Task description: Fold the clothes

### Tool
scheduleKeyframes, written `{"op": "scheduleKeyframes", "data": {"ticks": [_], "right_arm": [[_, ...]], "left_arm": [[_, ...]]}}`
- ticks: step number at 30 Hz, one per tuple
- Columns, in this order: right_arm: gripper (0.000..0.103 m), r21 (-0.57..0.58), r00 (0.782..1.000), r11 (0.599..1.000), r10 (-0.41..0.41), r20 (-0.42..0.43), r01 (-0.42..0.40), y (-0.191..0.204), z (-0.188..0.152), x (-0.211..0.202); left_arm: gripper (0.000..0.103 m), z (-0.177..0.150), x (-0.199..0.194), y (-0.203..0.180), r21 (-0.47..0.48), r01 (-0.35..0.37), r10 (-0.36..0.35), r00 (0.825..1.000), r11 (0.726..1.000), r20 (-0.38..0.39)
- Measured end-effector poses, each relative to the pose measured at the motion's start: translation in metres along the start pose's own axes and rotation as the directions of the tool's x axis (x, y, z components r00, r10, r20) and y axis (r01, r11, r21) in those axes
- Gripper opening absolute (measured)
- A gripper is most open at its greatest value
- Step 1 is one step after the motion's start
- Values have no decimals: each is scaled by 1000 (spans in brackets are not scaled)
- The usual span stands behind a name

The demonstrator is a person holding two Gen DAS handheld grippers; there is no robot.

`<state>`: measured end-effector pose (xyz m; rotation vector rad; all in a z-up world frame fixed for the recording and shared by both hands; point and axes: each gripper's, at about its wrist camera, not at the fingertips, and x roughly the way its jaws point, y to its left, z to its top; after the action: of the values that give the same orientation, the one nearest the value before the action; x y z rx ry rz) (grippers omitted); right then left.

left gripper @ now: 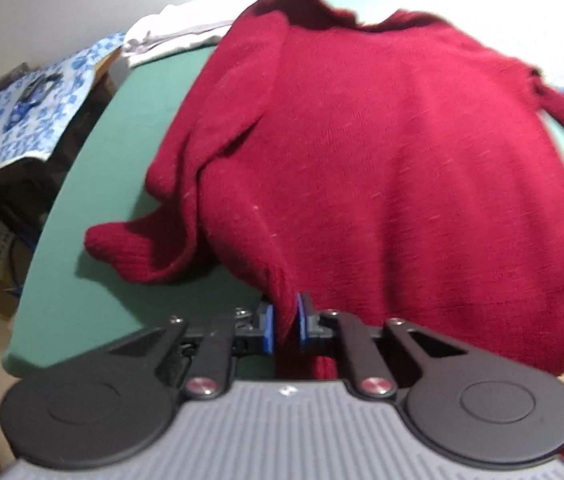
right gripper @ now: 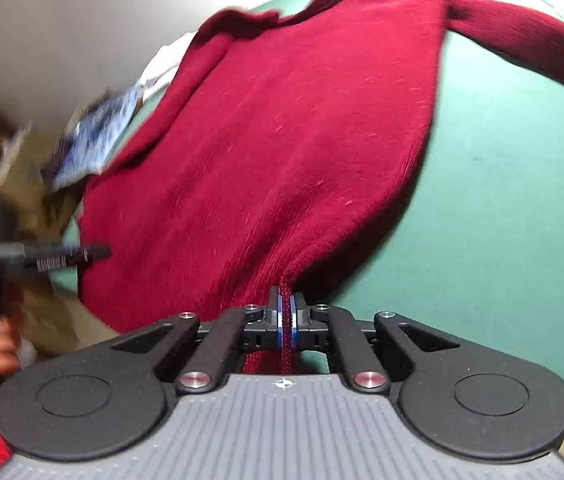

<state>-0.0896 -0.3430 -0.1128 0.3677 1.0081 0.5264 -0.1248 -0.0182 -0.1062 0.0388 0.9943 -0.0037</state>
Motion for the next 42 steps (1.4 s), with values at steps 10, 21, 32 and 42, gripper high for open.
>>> {"op": "scheduleKeyframes", "data": {"ticks": [10,21,32,42], "right_arm": [[6,60,992,991,-120,39,117,-34,3,-74],[61,17,983,983,-181,4,181,-18,-9,-29],[9,108,995,993,-60,81,52,-16,-3,-31],[9,136,993,990,15,114,-30,-16,11,-69]], "left_arm": [[41,-18,-39,-19,75,115,-116,993,990,9],[78,5,26,60,-168,170,-168,985,971,24],[3,33,16,42,-220,221,-210,975,950,70],[3,38,-64,61,-170,164,-161,986,972,30]]}}
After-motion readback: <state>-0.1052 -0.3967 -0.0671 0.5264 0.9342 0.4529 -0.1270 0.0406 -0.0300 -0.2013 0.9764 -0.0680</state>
